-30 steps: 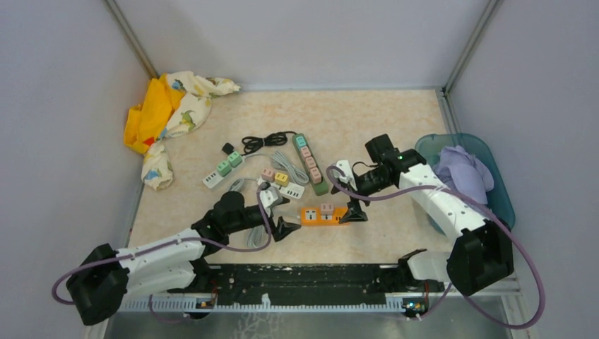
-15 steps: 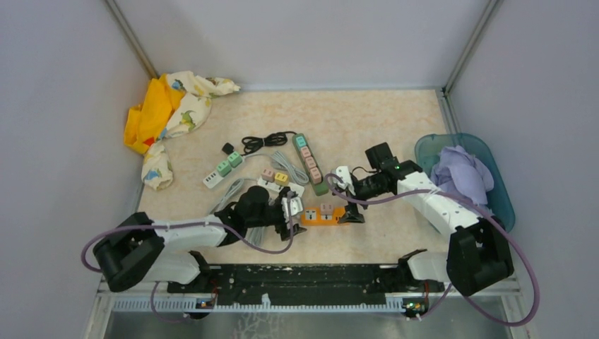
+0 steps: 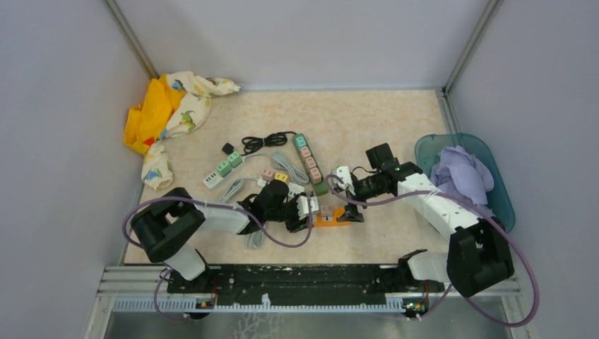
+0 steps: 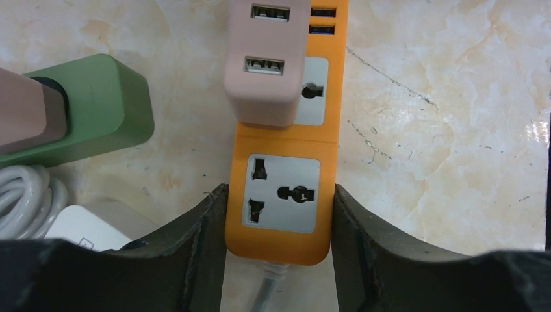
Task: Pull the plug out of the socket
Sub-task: Remove the plug from the socket.
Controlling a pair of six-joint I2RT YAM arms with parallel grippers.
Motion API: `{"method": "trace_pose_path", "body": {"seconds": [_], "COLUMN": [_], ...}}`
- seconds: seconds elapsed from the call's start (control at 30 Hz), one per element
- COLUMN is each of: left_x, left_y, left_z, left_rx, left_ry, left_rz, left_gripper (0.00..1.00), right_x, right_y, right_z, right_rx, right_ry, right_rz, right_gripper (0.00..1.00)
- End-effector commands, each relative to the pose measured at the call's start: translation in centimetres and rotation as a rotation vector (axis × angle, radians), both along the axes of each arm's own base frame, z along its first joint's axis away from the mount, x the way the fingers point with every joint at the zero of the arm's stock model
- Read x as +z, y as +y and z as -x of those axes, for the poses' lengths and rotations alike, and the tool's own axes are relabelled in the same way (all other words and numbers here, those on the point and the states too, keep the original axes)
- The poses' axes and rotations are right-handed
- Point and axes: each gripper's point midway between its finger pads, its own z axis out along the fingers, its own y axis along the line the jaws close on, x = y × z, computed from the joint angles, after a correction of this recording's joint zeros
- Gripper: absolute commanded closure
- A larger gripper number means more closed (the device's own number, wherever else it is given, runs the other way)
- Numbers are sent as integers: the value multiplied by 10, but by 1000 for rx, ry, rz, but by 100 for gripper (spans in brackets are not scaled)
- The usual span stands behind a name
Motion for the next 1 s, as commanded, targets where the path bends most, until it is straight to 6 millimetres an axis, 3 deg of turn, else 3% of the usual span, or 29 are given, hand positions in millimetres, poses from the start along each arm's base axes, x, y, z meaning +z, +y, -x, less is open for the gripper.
{"method": "trace_pose_path", "body": {"seconds": [0.0,0.13,0.2,0.5,0.97], "left_x": [2,8,9,-7,-10], "left_y": [-8,-4,-3,-4,0], "left_z": [10,16,22,45,45], "left_rx": [-54,-19,-6,35,86], "left_ry": [23,59,72,107,115], "left_rz": [23,61,79,62,51], "left_gripper": [56,94,99,100,100], "right_x": [10,8,6,-22,-45], "right_y": [3,6,9,31,35], "right_z": [2,7,10,15,30], "right_rx": [19,51,72,101,167], "right_ry": [-32,-39,-47,-62,-97], "right_rz": [-58,-86,-91,6,94], "right_gripper": [9,12,14,31,58]}}
